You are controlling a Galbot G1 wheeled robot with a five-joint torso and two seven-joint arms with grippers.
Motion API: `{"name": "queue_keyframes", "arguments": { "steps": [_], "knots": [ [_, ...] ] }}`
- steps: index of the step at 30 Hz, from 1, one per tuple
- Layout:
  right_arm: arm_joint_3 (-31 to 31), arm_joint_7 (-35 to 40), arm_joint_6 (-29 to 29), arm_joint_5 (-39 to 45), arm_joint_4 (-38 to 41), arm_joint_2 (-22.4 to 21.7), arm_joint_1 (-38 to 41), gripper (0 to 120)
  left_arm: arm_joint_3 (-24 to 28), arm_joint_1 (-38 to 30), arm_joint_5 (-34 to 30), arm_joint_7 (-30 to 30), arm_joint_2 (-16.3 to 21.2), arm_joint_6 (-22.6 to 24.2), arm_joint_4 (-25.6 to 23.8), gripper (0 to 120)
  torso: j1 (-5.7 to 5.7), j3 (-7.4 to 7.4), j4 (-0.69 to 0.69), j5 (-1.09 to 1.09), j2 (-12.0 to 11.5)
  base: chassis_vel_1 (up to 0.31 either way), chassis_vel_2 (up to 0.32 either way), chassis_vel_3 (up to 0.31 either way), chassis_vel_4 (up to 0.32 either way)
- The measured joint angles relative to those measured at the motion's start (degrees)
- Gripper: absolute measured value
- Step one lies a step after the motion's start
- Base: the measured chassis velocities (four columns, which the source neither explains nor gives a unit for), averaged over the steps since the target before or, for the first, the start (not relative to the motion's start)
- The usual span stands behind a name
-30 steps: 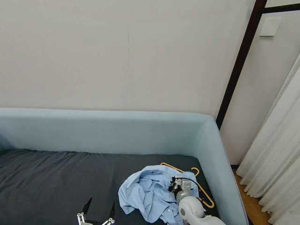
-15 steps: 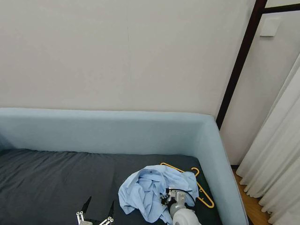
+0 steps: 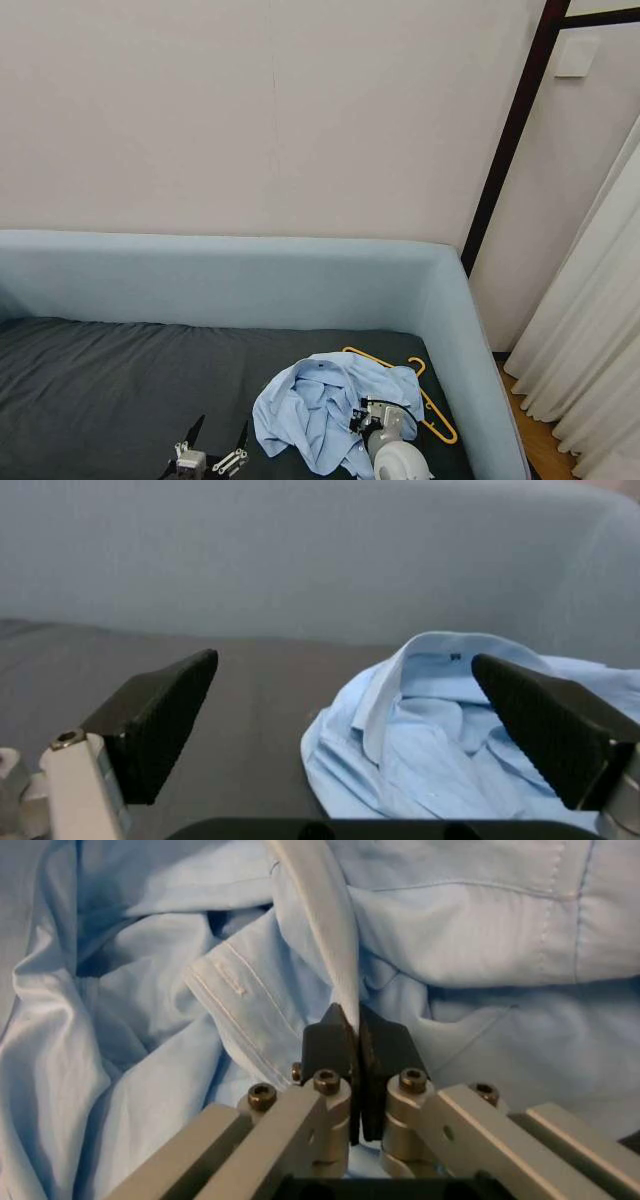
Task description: Pick up the clothes from the sofa and hang them on the clothes hanger.
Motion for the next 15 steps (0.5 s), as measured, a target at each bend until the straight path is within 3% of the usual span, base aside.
{"name": "queue_keyframes", "arguments": {
  "steps": [4, 8, 15],
  "knots": [
    [-0.09, 0.24, 0.02, 0.27, 0.40, -0.36, 0.12, 0, 4.62, -5.93, -3.56, 0.15, 1.30, 2.75, 3.67, 100, 0.00, 0.00, 0.02, -0.01, 0.00, 0.000, 0.000, 0.000, 0.000],
    [-0.24, 0.69, 0.03, 0.37, 0.86, -1.05, 0.41, 0, 11.57, -14.28, -7.54, 0.94, 0.55, 4.94, 10.48, 100, 0.00, 0.00, 0.00, -0.01, 0.00, 0.000, 0.000, 0.000, 0.000],
    [-0.41, 1.16, -0.02, 0.87, 1.35, -1.25, 0.82, 0, 15.05, -21.01, -9.87, -0.79, -3.00, 7.49, 15.72, 96, 0.00, 0.00, 0.02, 0.00, 0.00, 0.000, 0.000, 0.000, 0.000]
  ]
}}
